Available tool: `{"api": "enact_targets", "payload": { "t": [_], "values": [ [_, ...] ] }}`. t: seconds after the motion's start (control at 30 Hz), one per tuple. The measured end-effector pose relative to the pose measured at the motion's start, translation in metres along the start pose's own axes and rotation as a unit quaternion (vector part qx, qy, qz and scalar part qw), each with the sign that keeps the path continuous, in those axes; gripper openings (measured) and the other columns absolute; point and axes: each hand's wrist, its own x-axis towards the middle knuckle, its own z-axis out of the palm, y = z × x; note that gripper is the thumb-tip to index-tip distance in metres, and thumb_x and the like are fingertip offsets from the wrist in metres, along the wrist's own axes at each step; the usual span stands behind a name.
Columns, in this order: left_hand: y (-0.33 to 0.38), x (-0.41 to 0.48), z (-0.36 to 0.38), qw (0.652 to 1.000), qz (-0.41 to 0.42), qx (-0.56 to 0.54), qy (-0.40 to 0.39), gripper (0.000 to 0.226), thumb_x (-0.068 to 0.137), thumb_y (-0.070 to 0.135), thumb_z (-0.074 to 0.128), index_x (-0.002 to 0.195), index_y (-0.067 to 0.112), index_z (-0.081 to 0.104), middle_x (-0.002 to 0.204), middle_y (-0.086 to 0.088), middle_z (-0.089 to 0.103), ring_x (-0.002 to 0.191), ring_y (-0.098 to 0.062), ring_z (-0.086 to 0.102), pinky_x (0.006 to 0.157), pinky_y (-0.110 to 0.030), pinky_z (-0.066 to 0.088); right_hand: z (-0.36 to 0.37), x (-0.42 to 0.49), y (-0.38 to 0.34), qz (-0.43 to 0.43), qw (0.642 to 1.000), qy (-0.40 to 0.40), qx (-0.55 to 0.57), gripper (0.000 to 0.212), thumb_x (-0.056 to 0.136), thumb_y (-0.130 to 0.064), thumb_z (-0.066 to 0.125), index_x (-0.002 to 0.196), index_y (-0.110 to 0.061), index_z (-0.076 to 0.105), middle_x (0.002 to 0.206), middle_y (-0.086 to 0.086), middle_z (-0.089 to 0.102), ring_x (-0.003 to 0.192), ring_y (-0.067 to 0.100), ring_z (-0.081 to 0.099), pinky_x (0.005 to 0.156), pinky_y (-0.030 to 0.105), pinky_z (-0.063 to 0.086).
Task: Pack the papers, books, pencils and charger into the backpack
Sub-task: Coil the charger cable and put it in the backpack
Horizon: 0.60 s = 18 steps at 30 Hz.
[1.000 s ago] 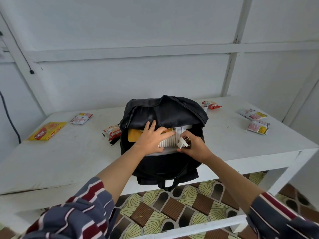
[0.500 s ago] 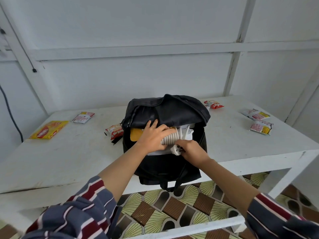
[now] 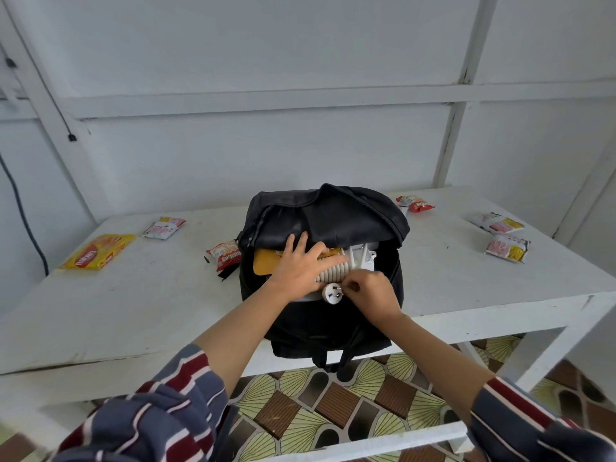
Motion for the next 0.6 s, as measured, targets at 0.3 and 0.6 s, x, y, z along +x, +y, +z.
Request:
{"api": "enact_targets", "payload": {
  "t": [0.3, 0.6],
  "values": [
    [-0.001, -0.001, -0.002, 0.998, 0.032, 0.019, 0.043, 0.076, 0.046, 0.04, 0.089, 0.117, 0.031, 0.063, 0.098, -0.001, 0.064, 0.101, -0.045, 0.06, 0.084, -0.063, 0.046, -0.005, 0.017, 0.008, 0.148, 0.986, 0.07, 0.017, 0.1, 0.051, -0.039, 0.089, 0.13, -0.005, 0.038, 0.127, 0.012, 0.045, 0.119, 0.026, 0.042, 0.1, 0.034, 0.035],
    [-0.004, 0.0, 0.006, 0.997, 0.024, 0.018, 0.072, 0.076, 0.047, 0.043, 0.088, 0.117, 0.027, 0.063, 0.098, 0.001, 0.064, 0.102, -0.044, 0.06, 0.085, -0.061, 0.046, -0.013, 0.019, 0.019, 0.121, 0.979, -0.002, 0.161, 0.083, 0.063, -0.028, 0.085, 0.132, -0.011, 0.041, 0.122, 0.003, 0.053, 0.111, 0.016, 0.05, 0.091, 0.027, 0.04]
  ]
}}
